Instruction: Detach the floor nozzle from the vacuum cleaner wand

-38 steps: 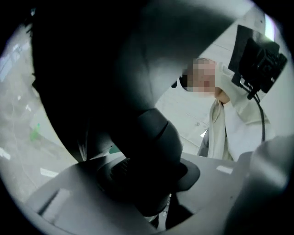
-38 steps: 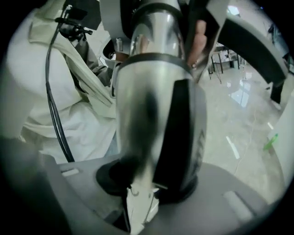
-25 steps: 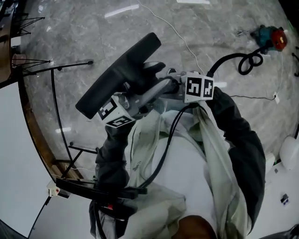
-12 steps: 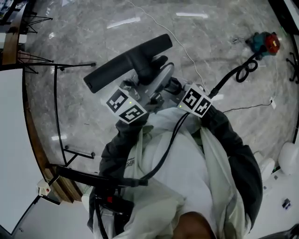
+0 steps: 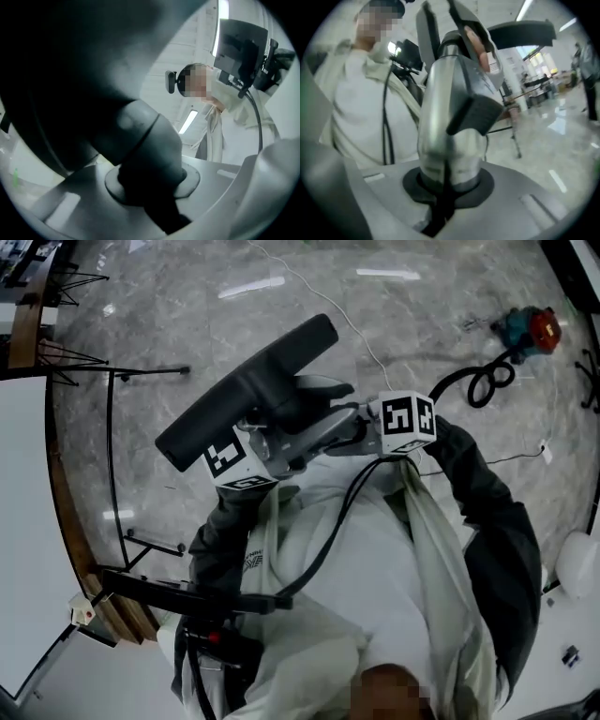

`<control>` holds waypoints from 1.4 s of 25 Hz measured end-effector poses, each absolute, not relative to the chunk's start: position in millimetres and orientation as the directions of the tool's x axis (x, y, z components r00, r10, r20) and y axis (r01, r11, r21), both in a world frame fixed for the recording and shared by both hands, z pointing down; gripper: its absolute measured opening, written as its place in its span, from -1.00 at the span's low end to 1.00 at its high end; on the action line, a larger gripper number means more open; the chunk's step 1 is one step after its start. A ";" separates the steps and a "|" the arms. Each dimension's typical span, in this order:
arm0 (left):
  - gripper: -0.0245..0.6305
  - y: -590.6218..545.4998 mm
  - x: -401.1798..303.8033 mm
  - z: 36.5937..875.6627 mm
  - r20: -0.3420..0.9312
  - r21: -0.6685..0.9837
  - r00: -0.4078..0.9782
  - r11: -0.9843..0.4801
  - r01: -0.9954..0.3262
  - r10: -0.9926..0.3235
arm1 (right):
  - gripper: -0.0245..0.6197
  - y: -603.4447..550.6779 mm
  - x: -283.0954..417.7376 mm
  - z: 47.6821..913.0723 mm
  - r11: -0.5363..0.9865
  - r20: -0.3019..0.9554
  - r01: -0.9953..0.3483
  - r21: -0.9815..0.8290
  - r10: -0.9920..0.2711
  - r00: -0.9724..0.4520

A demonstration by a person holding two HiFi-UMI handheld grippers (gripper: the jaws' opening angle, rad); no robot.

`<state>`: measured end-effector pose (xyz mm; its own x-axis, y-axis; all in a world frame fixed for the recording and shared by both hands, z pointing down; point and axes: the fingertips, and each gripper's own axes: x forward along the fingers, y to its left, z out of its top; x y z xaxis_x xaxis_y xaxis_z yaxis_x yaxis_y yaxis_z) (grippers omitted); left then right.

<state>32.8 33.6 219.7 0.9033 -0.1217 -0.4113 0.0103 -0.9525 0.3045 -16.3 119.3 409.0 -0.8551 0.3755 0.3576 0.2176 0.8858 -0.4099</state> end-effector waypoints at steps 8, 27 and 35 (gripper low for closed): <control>-0.70 -1.8 22.0 210.0 -0.439 0.360 0.843 -0.920 -0.152 -0.311 | -0.81 87.4 -22.1 401.6 0.942 0.438 -0.007 -0.335 0.150 -0.886; -0.70 28.4 34.5 196.1 -0.505 0.318 0.861 -0.940 0.121 -0.060 | -0.80 123.0 -17.4 380.1 0.830 0.258 0.273 -0.486 0.434 -0.863; -0.70 -17.7 22.6 226.5 -0.271 0.470 0.877 -0.849 -0.240 -0.398 | -0.80 59.0 -28.1 413.3 0.877 0.534 -0.451 -0.167 -0.304 -0.789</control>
